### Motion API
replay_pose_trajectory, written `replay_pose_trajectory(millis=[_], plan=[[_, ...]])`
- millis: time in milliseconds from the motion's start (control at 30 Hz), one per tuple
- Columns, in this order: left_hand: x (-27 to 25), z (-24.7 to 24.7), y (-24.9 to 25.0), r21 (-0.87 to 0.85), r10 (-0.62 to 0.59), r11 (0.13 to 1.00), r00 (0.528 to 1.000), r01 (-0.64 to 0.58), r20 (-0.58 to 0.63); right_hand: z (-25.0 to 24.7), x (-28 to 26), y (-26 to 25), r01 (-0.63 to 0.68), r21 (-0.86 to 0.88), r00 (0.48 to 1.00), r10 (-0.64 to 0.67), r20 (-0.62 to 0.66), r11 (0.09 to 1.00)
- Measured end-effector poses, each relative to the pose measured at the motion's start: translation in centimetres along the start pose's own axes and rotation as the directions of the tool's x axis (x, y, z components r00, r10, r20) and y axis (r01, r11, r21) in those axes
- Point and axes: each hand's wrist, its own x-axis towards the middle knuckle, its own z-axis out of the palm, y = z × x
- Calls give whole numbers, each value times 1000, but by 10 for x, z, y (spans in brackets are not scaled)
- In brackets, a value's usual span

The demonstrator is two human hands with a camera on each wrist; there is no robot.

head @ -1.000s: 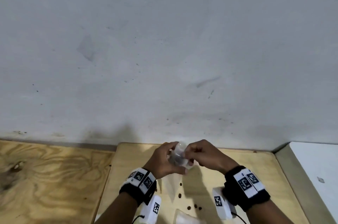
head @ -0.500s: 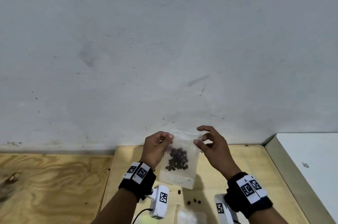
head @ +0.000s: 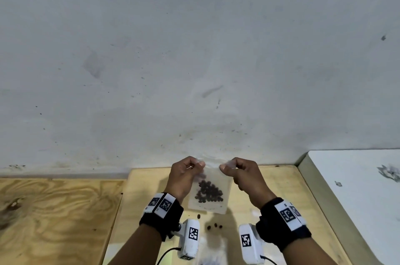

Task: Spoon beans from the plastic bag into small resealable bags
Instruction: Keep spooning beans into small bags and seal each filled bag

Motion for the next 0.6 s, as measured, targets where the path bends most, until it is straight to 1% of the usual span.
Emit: replay_pose_trajectory(millis=[100, 200, 300, 400, 500, 600], plan=[[-14, 9, 0, 14, 4, 1000, 1000, -4, 18, -11, -9, -1, -23, 21, 1000, 23, 19, 1000], [-23, 16, 3, 60, 51, 997, 998, -52, 24, -22, -17, 0, -54, 28, 997, 53, 51, 998], [-31, 20, 0, 16, 65, 998, 998, -65, 8, -30, -26, 0, -96, 67, 992, 90, 86, 993], [-40, 23, -5, -22, 37, 999, 999, -37, 2, -32, -32, 5, -129, 115, 987, 117, 107, 985], [-51, 27, -8, -37, 11, 999, 1000, -12, -19, -32, -37, 11, -137, 128, 988, 127, 88, 982], [-56, 26, -13, -37, 11, 999, 997, -14, -80, -33, -44, 19, -104, 175, 995, 102, 20, 979]])
